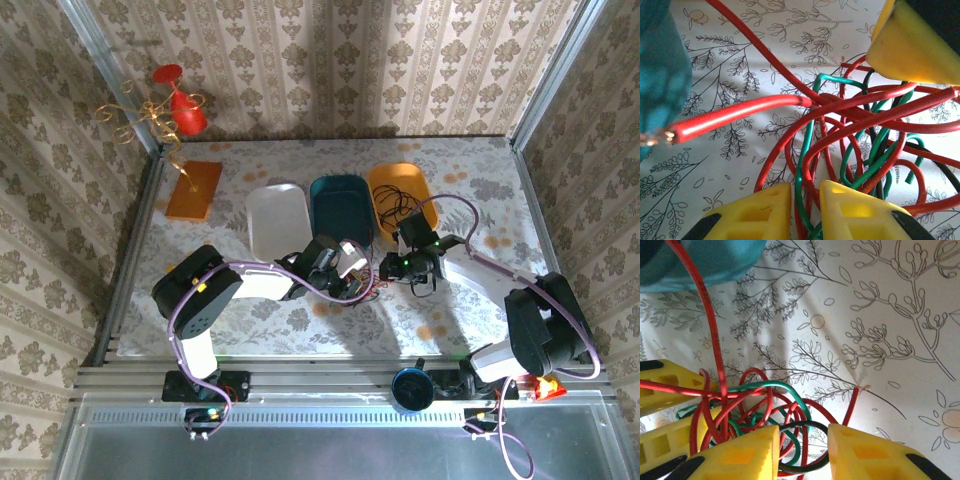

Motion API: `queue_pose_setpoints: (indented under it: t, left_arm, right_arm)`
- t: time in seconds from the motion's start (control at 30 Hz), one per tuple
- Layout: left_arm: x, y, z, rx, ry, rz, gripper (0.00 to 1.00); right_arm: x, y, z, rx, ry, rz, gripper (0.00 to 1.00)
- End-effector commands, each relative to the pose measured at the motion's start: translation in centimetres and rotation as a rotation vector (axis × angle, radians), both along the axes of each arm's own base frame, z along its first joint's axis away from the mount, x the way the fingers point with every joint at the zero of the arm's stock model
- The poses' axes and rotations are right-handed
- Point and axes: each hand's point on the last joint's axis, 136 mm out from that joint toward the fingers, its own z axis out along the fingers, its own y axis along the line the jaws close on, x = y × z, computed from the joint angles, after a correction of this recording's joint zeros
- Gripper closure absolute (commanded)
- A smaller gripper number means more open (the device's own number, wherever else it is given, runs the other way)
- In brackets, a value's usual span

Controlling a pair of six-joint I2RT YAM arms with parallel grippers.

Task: Untangle the cables

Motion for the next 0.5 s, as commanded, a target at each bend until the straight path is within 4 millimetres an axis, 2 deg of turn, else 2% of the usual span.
queue_pose_setpoints:
  t: [0.0,0.33,0.47]
  left_arm:
    - [-2.0,2.6,-4.2,0.157,0.081,-0.015,0.78]
    - [-2.1,2.7,-4.3,0.160,0.083,-0.014,0.78]
    - [-2.1,2.7,-4.2,0.158,0.080,-0.015,0.78]
  right_arm:
    - [-1.3,-0.6,-0.5,-0.020,0.041,-0.017,0.67]
    - [-2.2,0.6,-1.6,0.054,0.110,-0.018,0.65]
    - [-2.9,0.2,-1.9,0.062,0.138,-0.039,0.64]
